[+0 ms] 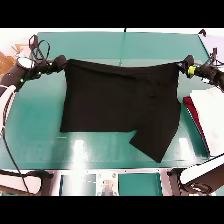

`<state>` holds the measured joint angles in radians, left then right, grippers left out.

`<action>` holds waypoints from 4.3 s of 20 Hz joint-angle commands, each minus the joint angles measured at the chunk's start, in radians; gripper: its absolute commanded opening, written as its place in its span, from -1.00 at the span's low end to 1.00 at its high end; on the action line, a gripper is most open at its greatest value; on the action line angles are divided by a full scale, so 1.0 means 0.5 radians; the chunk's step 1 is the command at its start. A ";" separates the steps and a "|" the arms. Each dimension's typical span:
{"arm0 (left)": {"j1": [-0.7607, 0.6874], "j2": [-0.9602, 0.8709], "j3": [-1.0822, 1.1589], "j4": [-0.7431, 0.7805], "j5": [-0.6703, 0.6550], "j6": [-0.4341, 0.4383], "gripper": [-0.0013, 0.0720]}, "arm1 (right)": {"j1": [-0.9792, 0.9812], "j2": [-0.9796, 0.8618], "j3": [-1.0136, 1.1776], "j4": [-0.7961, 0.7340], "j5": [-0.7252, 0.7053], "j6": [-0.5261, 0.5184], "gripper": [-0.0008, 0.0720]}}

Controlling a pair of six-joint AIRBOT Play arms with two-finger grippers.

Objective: Fold the shirts.

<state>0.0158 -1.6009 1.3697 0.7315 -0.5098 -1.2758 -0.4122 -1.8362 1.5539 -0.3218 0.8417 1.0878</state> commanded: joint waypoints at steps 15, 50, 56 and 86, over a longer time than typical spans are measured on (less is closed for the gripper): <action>0.001 -0.154 0.102 0.633 -0.805 -0.083 -0.90 | -0.252 -0.024 0.156 -0.835 0.930 0.095 -0.95; 0.089 -0.125 0.281 0.835 -2.385 -0.275 0.86 | -0.520 0.902 -0.758 -1.492 1.052 0.481 -0.69; 0.089 0.540 -0.814 0.861 -1.923 -0.269 0.86 | -0.822 1.565 -1.635 -1.489 0.820 0.571 -0.76; -0.254 0.875 -1.813 -0.118 -0.139 -0.678 -0.90 | -0.499 1.373 -2.335 -1.158 0.665 0.577 -0.20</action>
<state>-0.1104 -1.1641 0.4637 0.6720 -0.5556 -1.6211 -0.6788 -1.1255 0.3874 -0.8917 1.1343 1.3804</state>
